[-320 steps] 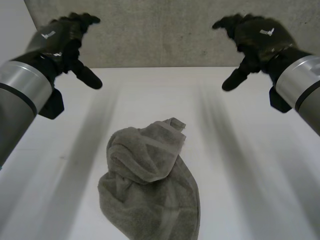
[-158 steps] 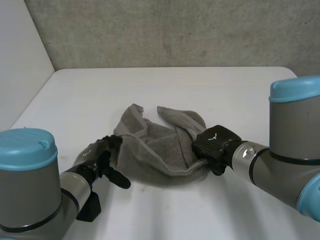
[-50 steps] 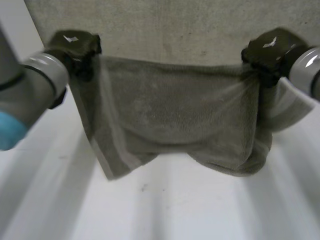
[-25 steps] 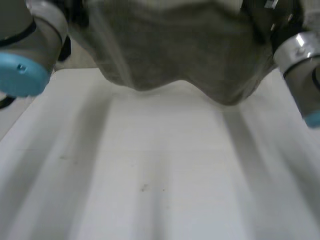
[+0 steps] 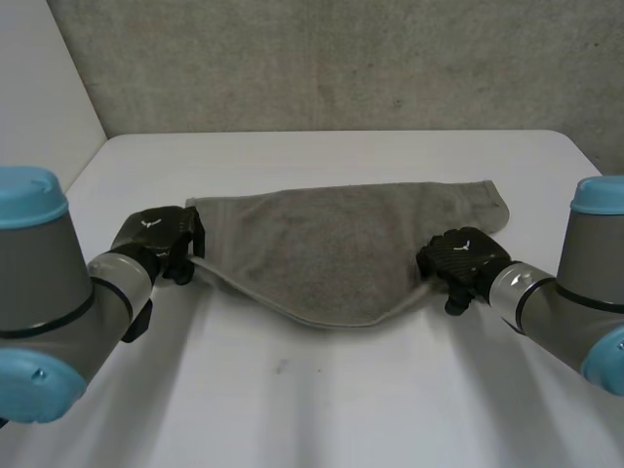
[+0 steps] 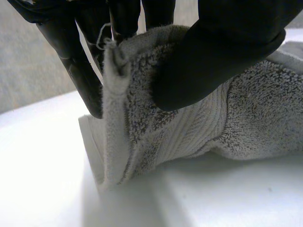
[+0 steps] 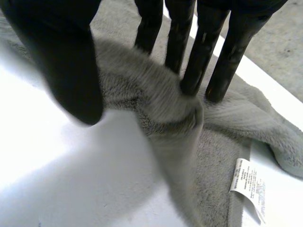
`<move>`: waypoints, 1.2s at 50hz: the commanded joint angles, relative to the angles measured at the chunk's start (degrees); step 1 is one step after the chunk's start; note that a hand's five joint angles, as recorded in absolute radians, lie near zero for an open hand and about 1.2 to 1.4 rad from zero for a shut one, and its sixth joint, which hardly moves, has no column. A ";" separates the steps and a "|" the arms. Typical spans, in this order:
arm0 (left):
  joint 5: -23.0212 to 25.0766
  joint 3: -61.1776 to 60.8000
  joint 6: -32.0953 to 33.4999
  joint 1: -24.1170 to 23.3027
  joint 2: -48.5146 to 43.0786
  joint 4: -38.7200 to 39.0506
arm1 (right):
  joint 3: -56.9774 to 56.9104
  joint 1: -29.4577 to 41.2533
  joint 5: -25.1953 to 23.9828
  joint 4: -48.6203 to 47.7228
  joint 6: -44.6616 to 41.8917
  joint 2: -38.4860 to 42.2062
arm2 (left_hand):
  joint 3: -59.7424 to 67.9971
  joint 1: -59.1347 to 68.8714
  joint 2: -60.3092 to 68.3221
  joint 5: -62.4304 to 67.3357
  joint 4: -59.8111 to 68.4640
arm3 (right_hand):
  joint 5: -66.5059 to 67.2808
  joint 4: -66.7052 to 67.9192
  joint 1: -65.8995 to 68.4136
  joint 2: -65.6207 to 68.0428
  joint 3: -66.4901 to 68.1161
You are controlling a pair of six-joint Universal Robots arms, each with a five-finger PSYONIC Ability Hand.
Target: Fold the towel.
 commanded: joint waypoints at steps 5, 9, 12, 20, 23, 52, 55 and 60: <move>0.24 -1.91 -0.16 1.60 2.71 2.85 | 4.53 -5.14 -0.25 -1.08 14.07 -4.41 | 10.29 11.46 10.20 10.92 10.26 | -21.03 -20.45 -24.84 -20.73 -20.55; 0.24 -1.82 -0.16 2.75 2.89 2.94 | 5.41 -6.56 -0.43 -2.93 16.11 -3.97 | 10.29 11.46 10.20 10.92 10.26 | -20.86 -20.28 -24.67 -20.56 -20.38; 0.33 -1.82 -0.25 4.50 3.67 2.94 | 5.76 -8.14 -0.60 -3.63 16.11 -3.18 | 10.29 11.46 10.20 10.92 10.26 | -20.35 -19.77 -24.17 -20.05 -19.87; 0.50 -2.09 -0.25 6.18 4.38 2.85 | 4.88 -10.43 -1.13 -3.63 15.76 -0.81 | 10.29 11.46 10.20 10.92 10.26 | -18.84 -18.26 -22.65 -18.54 -18.36; 0.50 -2.17 -0.25 6.18 4.38 2.85 | 4.71 -10.43 -1.13 -3.90 14.79 -0.11 | 10.29 11.46 10.20 10.92 10.26 | -16.48 -15.90 -20.30 -16.18 -16.01; 0.59 -2.61 -0.25 7.15 4.29 3.02 | 2.77 -14.12 -1.31 -8.73 9.70 2.53 | 10.29 11.46 10.20 10.92 10.26 | 6.39 6.97 2.58 6.69 6.87; 0.59 -2.61 -0.25 7.15 4.29 3.02 | 2.60 -14.38 -1.66 -8.73 9.61 2.71 | 10.29 11.46 10.20 10.92 10.26 | 5.55 6.13 1.74 5.85 6.03; 0.59 -2.70 -0.25 7.15 4.29 3.02 | 2.60 -14.21 -2.62 -8.47 7.41 3.50 | 10.29 11.46 10.20 10.92 10.26 | 0.34 0.92 -3.48 0.64 0.82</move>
